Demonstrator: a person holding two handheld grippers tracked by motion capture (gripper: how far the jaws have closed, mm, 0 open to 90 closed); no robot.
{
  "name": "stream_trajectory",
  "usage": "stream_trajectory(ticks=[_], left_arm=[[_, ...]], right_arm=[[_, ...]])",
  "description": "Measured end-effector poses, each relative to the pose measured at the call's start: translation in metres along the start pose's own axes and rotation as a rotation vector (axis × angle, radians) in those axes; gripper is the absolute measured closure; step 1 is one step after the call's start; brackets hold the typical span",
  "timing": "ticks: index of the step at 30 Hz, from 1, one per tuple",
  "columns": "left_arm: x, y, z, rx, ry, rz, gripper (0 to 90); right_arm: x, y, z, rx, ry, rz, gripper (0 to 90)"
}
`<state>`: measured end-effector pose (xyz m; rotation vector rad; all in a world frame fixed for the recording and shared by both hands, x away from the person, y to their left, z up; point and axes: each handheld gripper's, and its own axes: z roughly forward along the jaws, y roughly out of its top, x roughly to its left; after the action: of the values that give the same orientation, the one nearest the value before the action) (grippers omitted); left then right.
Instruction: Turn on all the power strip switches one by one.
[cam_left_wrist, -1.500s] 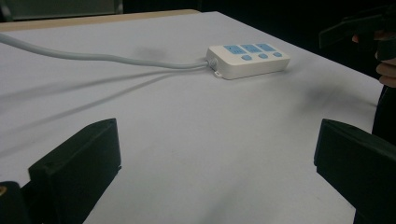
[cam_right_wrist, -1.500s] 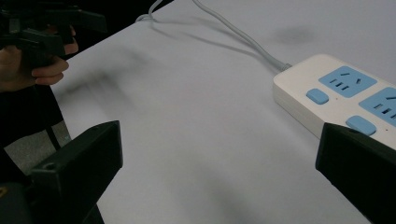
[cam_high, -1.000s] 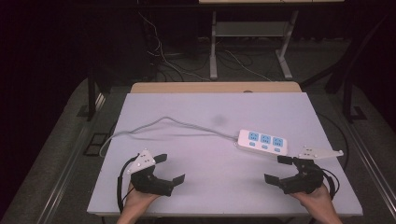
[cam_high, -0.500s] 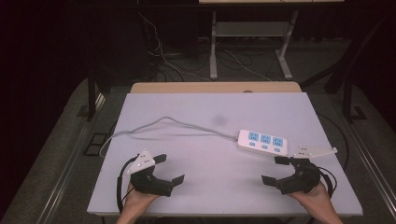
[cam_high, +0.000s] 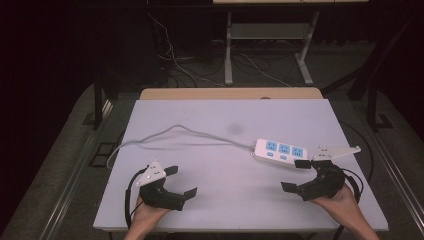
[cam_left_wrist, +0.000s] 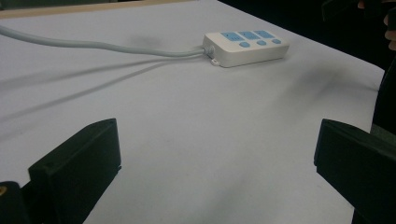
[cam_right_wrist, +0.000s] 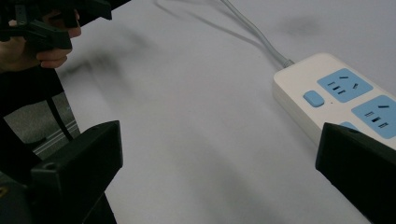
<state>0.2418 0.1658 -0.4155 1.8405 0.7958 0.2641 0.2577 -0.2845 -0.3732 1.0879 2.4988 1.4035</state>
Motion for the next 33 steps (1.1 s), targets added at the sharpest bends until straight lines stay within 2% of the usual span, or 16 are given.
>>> stream_trajectory(ticks=[25, 33], left_arm=[[0.001, 0.0, 0.0, -0.005, 0.0, -0.009, 0.0], [0.001, 0.0, 0.0, -0.005, 0.003, -0.011, 0.0]], right_arm=[[-0.022, 0.019, -0.005, 0.084, -0.024, -0.03, 0.5], [-0.035, 0.028, -0.008, 0.098, -0.032, -0.036, 0.5]])
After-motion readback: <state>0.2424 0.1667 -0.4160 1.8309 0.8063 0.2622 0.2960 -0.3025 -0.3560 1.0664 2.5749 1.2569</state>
